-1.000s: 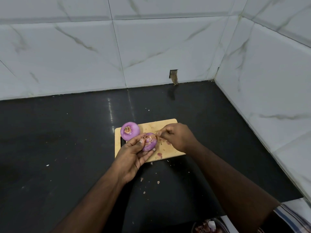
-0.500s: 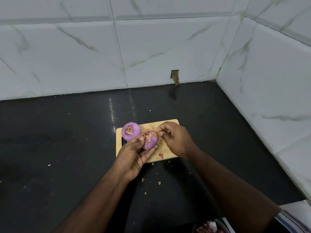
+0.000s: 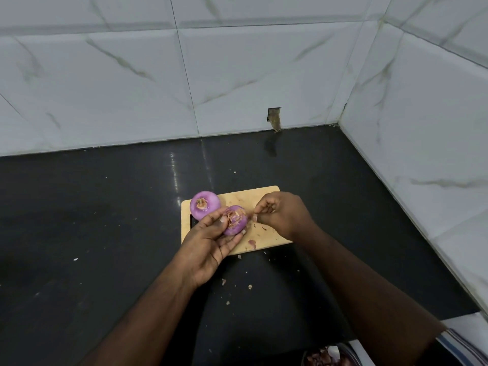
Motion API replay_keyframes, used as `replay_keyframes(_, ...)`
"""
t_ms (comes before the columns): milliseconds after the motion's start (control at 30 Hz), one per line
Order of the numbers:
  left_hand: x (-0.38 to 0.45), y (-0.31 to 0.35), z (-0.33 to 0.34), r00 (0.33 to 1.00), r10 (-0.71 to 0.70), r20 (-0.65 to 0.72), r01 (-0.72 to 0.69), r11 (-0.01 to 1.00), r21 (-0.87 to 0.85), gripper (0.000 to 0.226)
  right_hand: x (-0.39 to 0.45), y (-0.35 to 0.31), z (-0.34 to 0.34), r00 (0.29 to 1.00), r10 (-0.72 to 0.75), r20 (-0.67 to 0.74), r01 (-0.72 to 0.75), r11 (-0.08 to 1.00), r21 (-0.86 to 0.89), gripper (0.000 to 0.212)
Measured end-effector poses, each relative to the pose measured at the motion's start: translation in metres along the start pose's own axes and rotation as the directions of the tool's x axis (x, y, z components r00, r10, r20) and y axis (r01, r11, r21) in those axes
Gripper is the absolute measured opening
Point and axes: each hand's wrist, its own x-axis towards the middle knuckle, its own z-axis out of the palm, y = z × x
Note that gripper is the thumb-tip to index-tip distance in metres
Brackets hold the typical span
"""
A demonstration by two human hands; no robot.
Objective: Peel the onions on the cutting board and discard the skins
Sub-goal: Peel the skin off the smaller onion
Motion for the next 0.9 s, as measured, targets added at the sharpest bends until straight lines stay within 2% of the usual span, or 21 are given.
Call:
replay_keyframes(100, 0.001, 0.000, -0.002, 1.000, 0.019, -0.012, -0.019, 0.999, 0.032, 0.037, 0.000, -0.009, -0.004, 1.000, 0.002, 0.015, -0.004, 0.992, 0.126, 0.016)
replay_keyframes(167, 0.001, 0.000, -0.003, 1.000, 0.031, 0.003, -0.031, 0.998, 0.052, 0.043, -0.002, -0.017, -0.004, 0.993, -0.050, 0.104, 0.026, 0.975, 0.219, 0.024)
replay_keyframes(267, 0.000, 0.000, -0.002, 0.999, 0.033, 0.033, -0.035, 0.995, 0.088, 0.035, -0.006, -0.021, 0.005, 0.973, -0.119, 0.196, 0.064, 0.962, 0.264, 0.027)
replay_keyframes(567, 0.001, 0.004, 0.002, 0.998, 0.055, 0.039, -0.059, 0.991, 0.120, 0.031, -0.007, -0.020, 0.008, 0.981, -0.165, 0.098, 0.140, 0.965, 0.222, 0.022)
replay_keyframes(900, 0.000, 0.004, 0.003, 0.997, 0.057, 0.045, -0.063, 0.988, 0.139, 0.030, -0.006, -0.021, 0.010, 0.979, -0.185, 0.089, 0.161, 0.960, 0.230, 0.030)
